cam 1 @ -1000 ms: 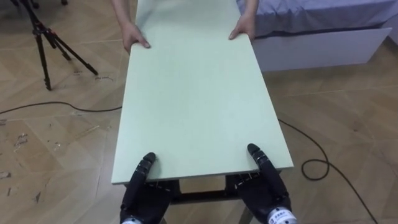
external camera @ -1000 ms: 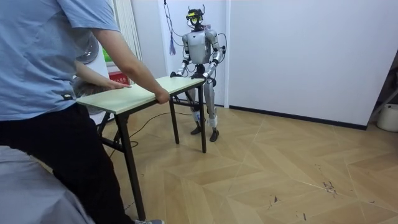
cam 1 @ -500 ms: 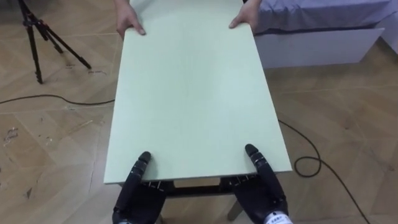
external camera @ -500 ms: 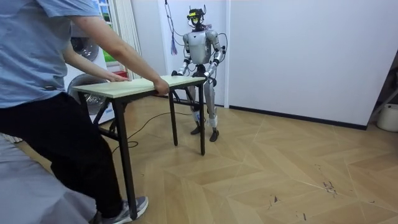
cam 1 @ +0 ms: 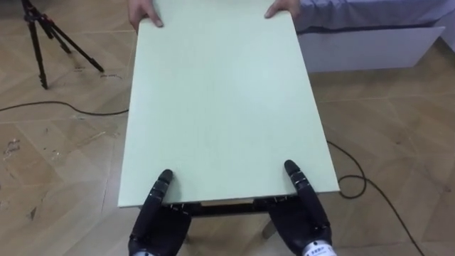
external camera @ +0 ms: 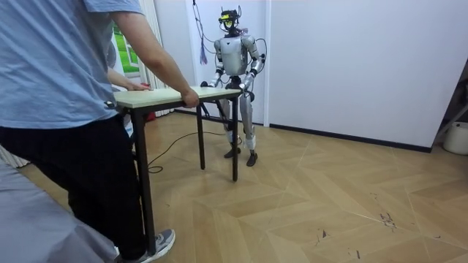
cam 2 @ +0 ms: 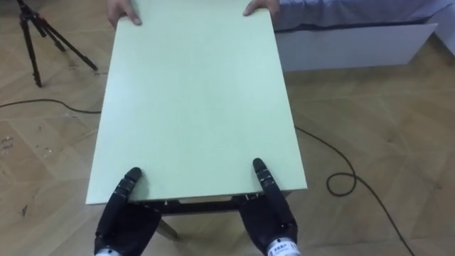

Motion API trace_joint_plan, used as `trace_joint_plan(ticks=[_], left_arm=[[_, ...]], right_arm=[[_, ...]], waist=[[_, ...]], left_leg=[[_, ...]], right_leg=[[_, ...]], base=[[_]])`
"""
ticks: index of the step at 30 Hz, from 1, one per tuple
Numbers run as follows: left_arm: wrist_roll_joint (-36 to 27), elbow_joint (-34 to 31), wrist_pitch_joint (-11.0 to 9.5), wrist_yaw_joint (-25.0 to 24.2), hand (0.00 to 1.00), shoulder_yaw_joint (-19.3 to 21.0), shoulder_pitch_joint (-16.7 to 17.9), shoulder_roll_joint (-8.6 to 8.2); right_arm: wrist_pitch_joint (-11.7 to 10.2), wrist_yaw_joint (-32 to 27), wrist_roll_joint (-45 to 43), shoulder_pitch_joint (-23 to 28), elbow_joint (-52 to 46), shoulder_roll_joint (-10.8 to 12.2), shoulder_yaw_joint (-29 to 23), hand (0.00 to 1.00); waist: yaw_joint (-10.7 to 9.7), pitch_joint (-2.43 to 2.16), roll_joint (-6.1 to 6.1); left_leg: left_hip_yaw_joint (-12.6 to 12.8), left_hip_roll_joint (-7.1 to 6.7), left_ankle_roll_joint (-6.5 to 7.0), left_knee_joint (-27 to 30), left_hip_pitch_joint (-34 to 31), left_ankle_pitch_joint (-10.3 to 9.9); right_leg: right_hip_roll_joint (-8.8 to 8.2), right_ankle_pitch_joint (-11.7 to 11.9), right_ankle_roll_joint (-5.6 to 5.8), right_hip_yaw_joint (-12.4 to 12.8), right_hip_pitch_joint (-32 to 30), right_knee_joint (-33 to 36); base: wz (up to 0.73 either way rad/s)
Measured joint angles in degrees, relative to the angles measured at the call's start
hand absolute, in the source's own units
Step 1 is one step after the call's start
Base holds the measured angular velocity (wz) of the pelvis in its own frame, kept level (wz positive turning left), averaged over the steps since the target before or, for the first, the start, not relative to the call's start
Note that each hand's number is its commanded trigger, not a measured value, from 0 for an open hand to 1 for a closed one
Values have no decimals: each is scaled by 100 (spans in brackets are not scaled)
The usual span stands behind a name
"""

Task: Move table with human

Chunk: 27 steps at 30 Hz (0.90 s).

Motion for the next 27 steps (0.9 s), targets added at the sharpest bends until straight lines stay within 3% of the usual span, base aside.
trace_joint_plan(ticks=[3, 9, 10, 11, 12, 13, 14, 15, 17, 20, 22, 23, 24, 25, 26, 27], left_arm=[[-12, -194, -9, -1, 100, -11, 91, -7], [-180, -536, -195, -11, 100, -138, 378, -29], [-198, -535, -258, -13, 100, -194, 423, -39], [-221, -536, -335, -18, 100, -230, 452, -80], [-222, -549, -381, -39, 100, -221, 456, -68], [-230, -619, -433, -124, 100, -178, 446, -49], [-201, -608, -403, -129, 100, -201, 417, -106], [-187, -605, -396, -122, 100, -205, 431, -148], [-193, -609, -422, -132, 100, -207, 552, -193], [-217, -617, -395, -132, 100, -243, 450, -167], [-194, -617, -458, -132, 100, -257, 268, -137], [-174, -617, -511, -130, 100, -272, 171, -93], [-173, -616, -515, -120, 100, -276, 108, -60], [-180, -610, -515, -75, 100, -310, -1, 23], [-184, -586, -516, -24, 100, -358, -32, 63], [-187, -548, -527, -22, 100, -383, -32, 84]], right_arm=[[-64, 0, -6, 65, -213, -30, 27, 100], [-107, 0, 97, 108, -457, -182, 190, 100], [-106, 0, 102, 129, -460, -221, 206, 100], [-105, 0, 86, 149, -482, -223, 222, 100], [-105, -2, 80, 151, -518, -212, 249, 100], [-120, -7, 39, 132, -668, -219, 289, 100], [-205, -9, 19, 161, -765, -268, 271, 100], [-211, -12, 18, 156, -765, -280, 265, 100], [-161, -77, -64, 147, -776, -330, 268, 100], [-162, -77, -30, 150, -867, -339, 239, 100], [-191, -77, -7, 152, -905, -253, 205, 100], [-192, -72, -32, 146, -912, -193, 140, 100], [-190, -55, -32, 144, -912, -162, 110, 100], [-179, -15, -21, 157, -913, -108, 67, 100], [-159, 5, -39, 213, -910, -90, 23, 100], [-149, 10, -49, 249, -908, -91, 17, 100]], waist=[[39, 19, -43], [161, 16, -37], [164, 31, 18], [194, 77, 139], [252, 50, 100], [379, 6, 11], [347, -3, 174], [390, 8, 227], [421, 7, 338], [227, 31, 502], [77, 38, 568], [79, 48, 606], [76, 50, 608], [39, 55, 591], [41, 61, 578], [33, 78, 585]], left_leg=[[-14, 26, -10, 159, -120, -15], [-27, 302, -123, 847, -387, -227], [-151, 385, -121, 896, -340, -224], [-541, 489, -123, 949, -335, -223], [-673, 498, -125, 992, -399, -224], [-701, 481, -248, 1097, -617, -307], [-594, 609, -366, 1413, -776, -530], [-522, 665, -382, 1685, -788, -625], [-485, 729, -438, 2671, -621, -756], [-616, 690, -406, 2967, -421, -780], [-605, 690, -421, 1993, -44, -1265], [-545, 654, -322, 1549, 59, -1461], [-533, 604, -244, 1413, 58, -1517], [-556, 446, -158, 1251, 6, -1557], [-624, 224, 34, 1145, 5, -1474], [-684, 131, 121, 1094, 49, -1425]], right_leg=[[1, 5, -9, 22, -56, 3], [158, 13, -24, 130, -227, 289], [192, 9, -30, 127, -359, 665], [307, -74, -201, 273, -733, 1071], [358, -39, -288, 416, -867, 804], [379, 410, -456, 419, -1147, 333], [412, 373, -551, 87, -1229, 495], [428, 353, -584, -35, -1251, 584], [431, 286, -729, -652, -1191, 688], [441, 280, -755, -948, -1256, 716], [387, 323, -733, -1095, -1535, 948], [339, 353, -709, -1133, -1717, 1095], [274, 375, -694, -1135, -1851, 1196], [80, 443, -662, -1098, -2115, 1445], [-177, 552, -628, -1027, -2388, 1843], [-291, 621, -538, -1002, -2585, 2077]], base=[[-6], [-17], [-26], [-35], [-49], [-21], [-15], [-14], [-34], [36], [41], [17], [13], [6], [0], [-17]])
